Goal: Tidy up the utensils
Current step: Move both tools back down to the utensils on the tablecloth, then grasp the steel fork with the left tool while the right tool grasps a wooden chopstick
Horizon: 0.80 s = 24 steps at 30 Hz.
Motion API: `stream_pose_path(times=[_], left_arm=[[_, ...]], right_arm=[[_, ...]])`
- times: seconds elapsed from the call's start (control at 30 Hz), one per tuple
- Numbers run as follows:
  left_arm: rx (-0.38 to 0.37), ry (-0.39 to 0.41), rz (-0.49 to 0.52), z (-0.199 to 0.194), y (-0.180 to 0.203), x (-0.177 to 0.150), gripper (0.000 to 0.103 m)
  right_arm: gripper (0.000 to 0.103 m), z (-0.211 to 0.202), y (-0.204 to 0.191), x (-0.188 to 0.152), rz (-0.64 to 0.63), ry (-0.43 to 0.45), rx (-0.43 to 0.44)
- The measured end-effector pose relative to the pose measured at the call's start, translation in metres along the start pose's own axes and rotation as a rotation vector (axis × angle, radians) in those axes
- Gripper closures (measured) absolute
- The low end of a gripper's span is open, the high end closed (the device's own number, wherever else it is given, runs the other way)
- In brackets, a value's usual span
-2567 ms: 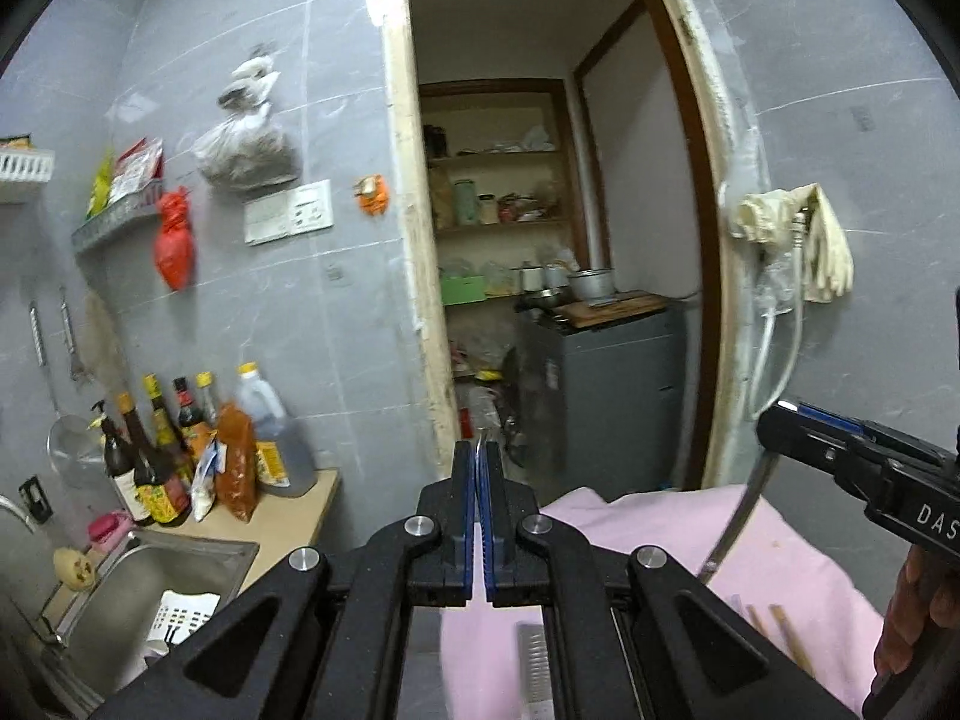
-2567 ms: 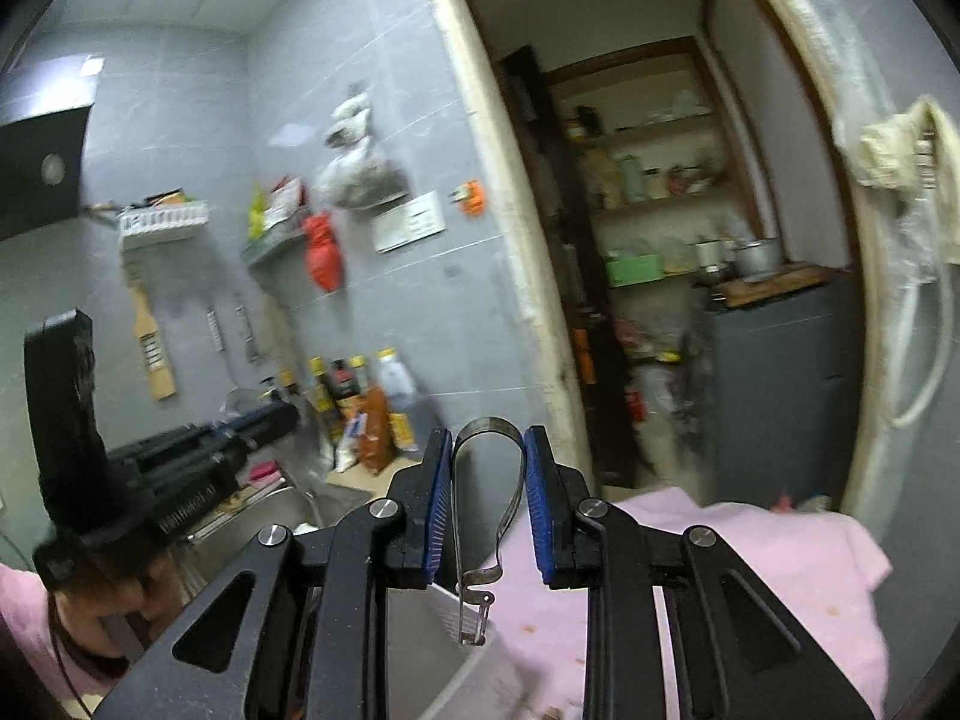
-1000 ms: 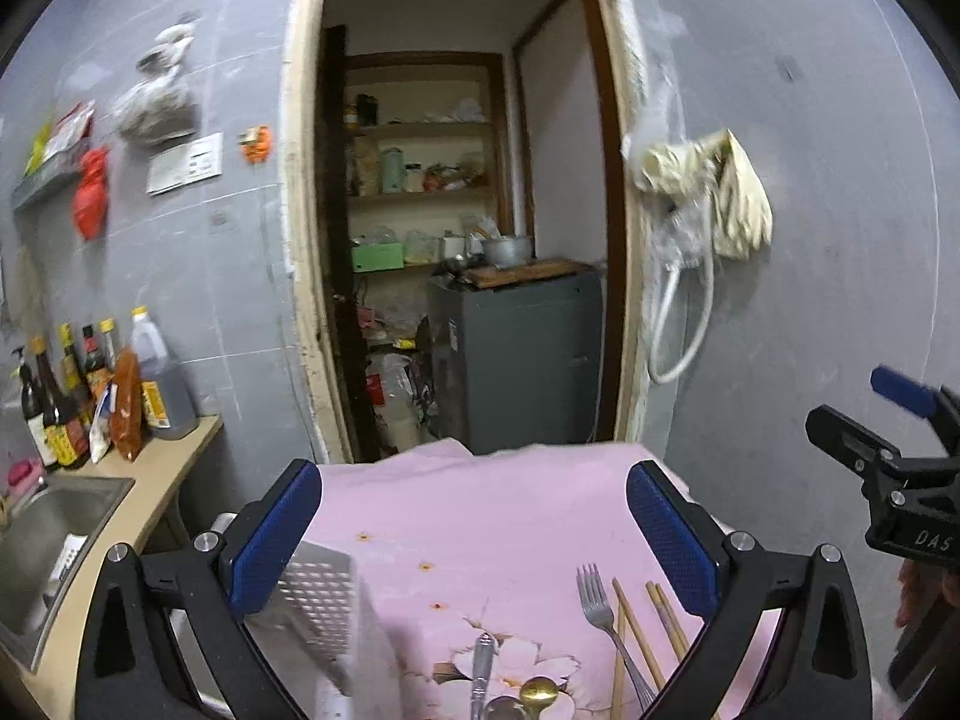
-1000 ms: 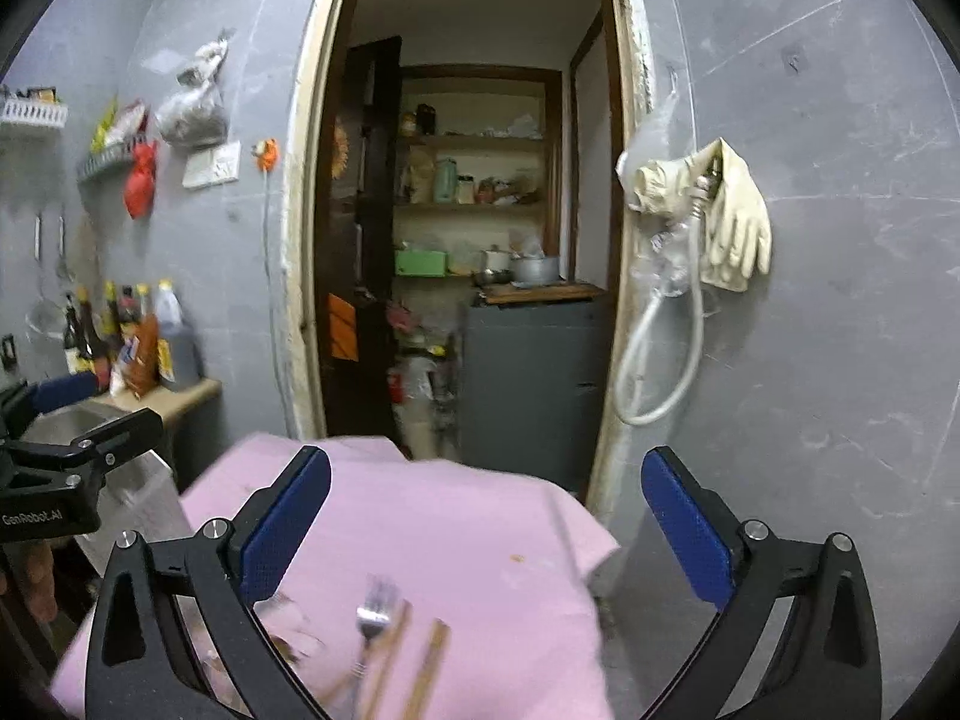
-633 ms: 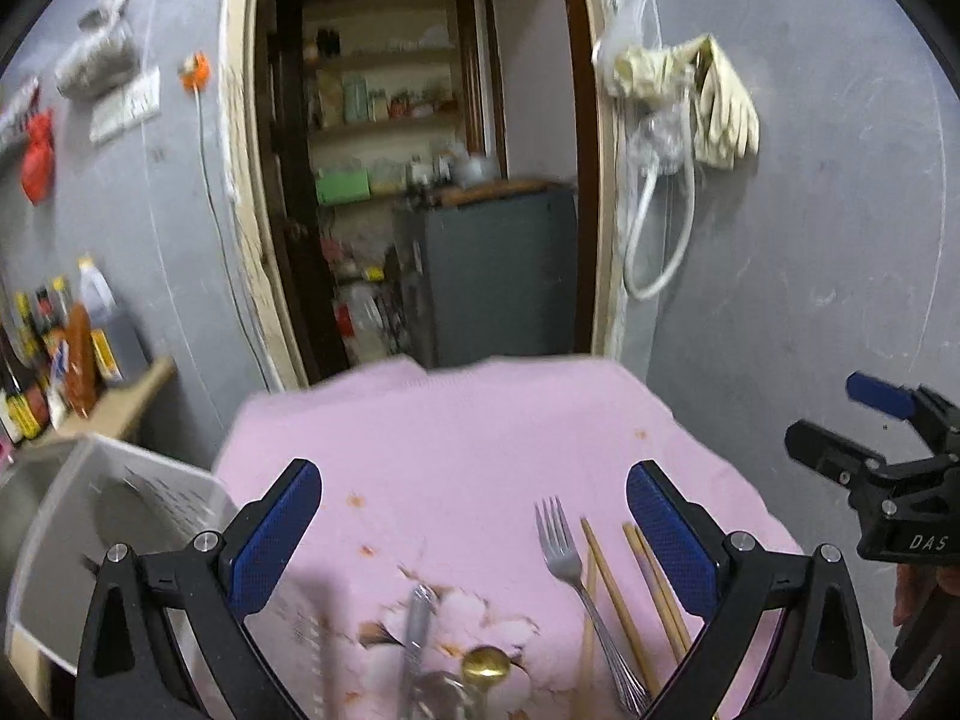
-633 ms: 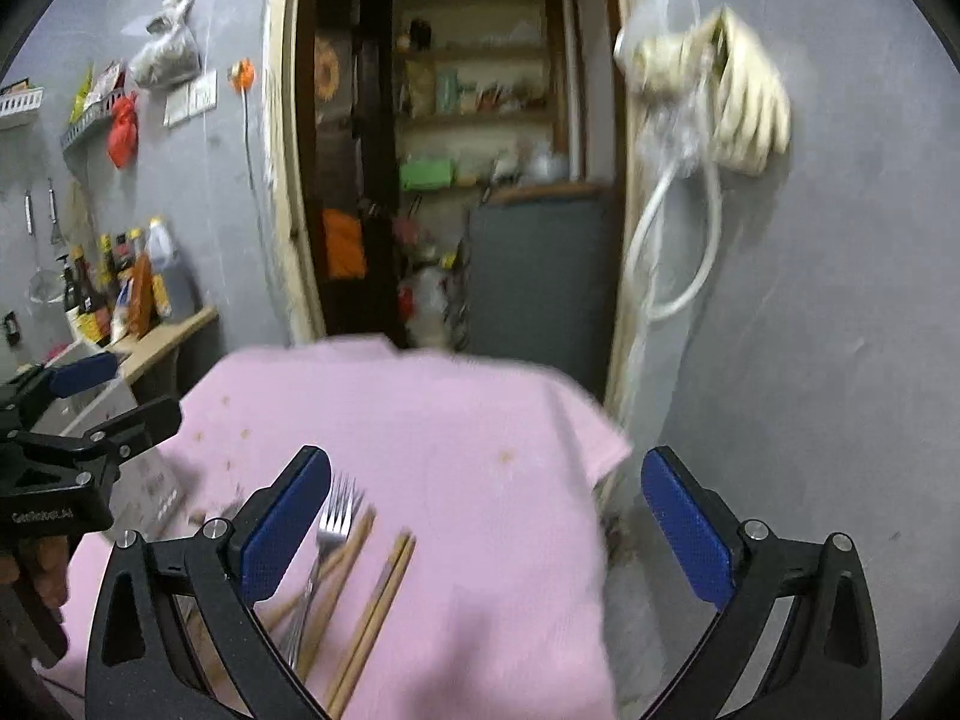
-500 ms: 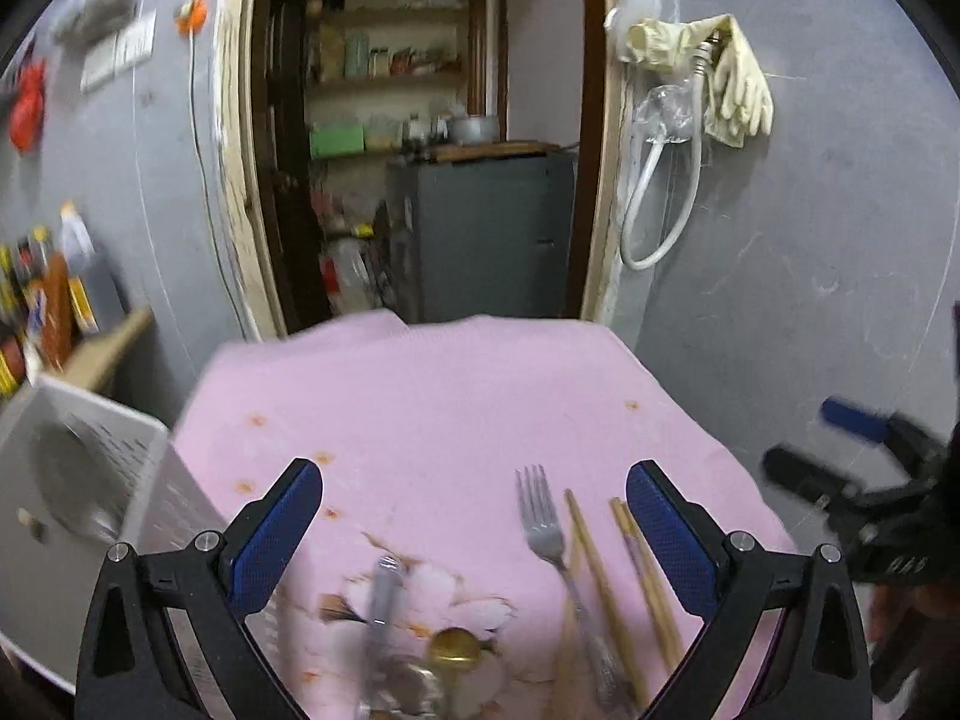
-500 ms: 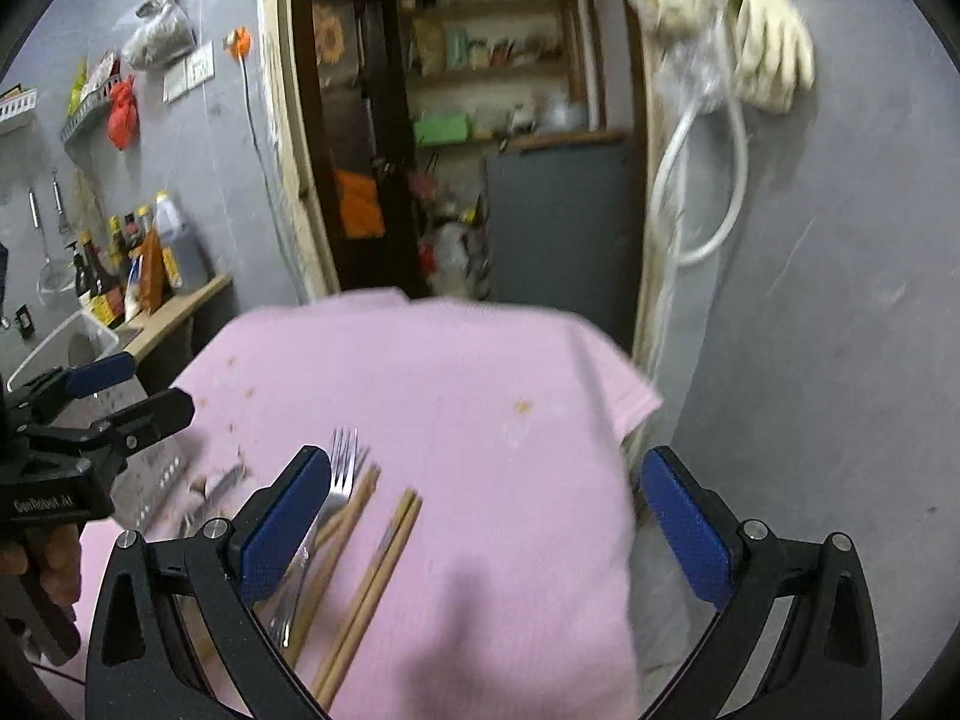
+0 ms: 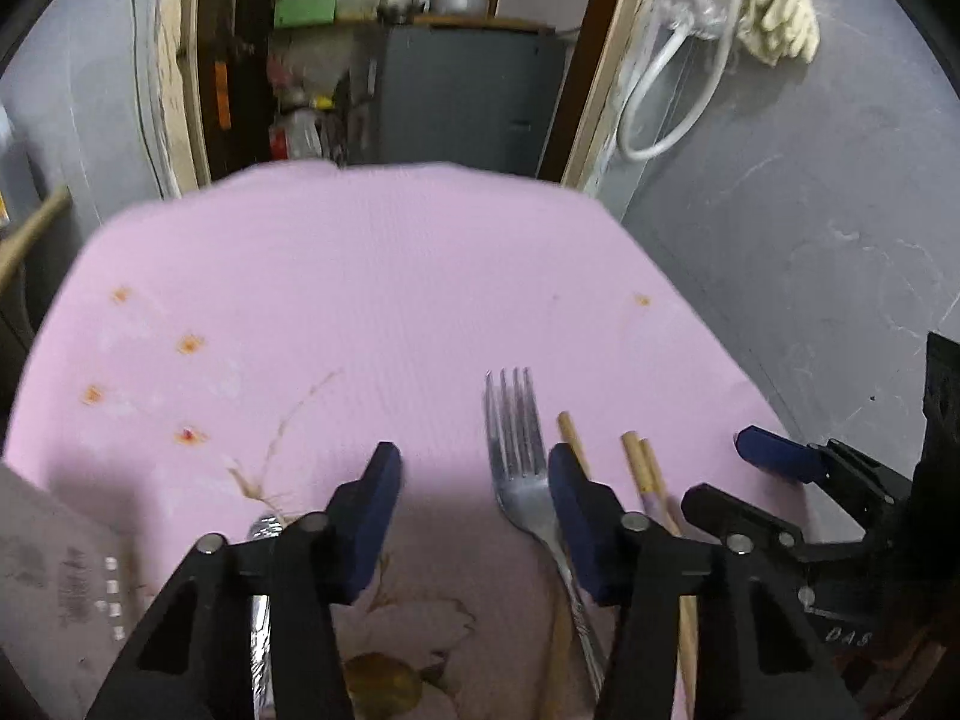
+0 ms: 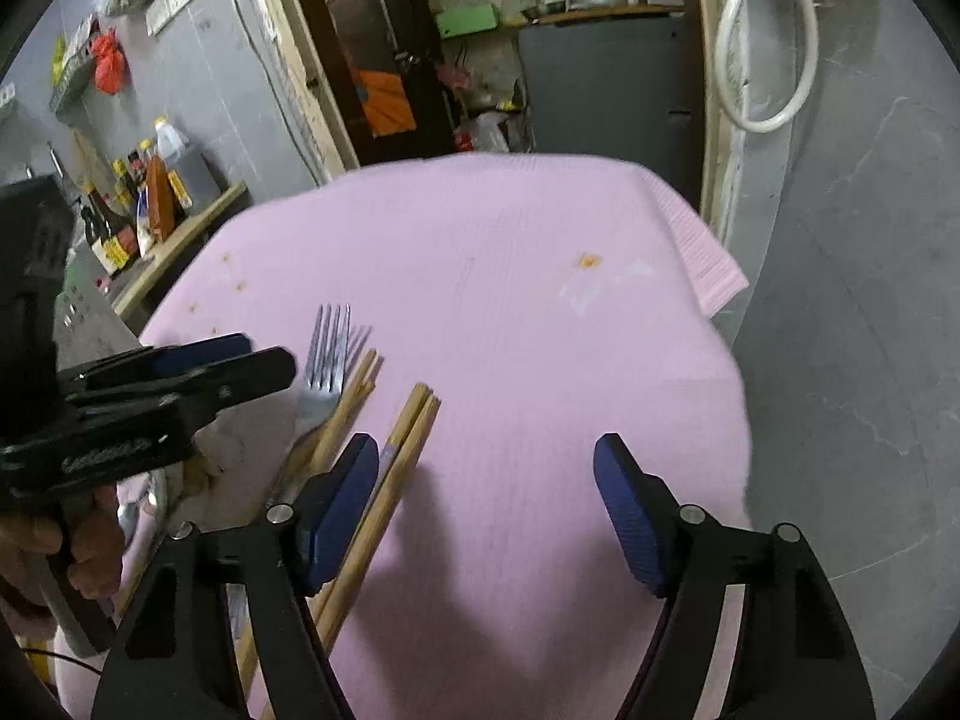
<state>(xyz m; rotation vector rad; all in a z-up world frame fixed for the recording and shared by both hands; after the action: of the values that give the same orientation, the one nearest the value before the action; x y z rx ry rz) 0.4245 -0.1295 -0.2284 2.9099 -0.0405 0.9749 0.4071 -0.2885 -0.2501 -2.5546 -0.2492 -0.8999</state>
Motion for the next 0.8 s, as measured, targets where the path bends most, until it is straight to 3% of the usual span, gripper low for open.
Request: stream_pose_path(times=[0.13,0.4,0.53,0.7,0.8], left_arm=[[-0.048,-0.018,-0.005,0.009,0.001,0.001,0.058],[-0.09,-0.034,0.011,0.019,0.008,0.01,0.073],[-0.124,-0.048,0.015,0.022,0.013,0.012,0.083],[-0.127,-0.059,0.029,0.02,0.016,0.013,0.085],[-0.132,-0.06,0.03,0.017,0.013,0.015,0.091]], right_arm=[[0.037,0.006,-0.005,-0.003,-0.024,-0.024,-0.019],[0.038,0.011,-0.019,0.0,-0.019,-0.064,-0.117],[0.043,0.011,-0.021,-0.001,-0.003,-0.07,-0.153],[0.051,0.011,-0.032,-0.01,-0.033,-0.131,-0.198],[0.056,0.006,-0.035,-0.013,-0.021,-0.142,-0.212]])
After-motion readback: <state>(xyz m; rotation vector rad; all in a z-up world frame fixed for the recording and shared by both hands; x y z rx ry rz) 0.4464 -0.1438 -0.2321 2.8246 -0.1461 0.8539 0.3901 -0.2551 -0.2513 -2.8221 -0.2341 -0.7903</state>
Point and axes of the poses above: each gripper's, at about its wrist camera, not at the fingertips, and z roughly the way its jaws point, y to its right, x to its top, the point moved 6 cm from there along z, roughly the way its jaws point, and after that the axes turned 10 degrees about x, right-handed, at the moved point
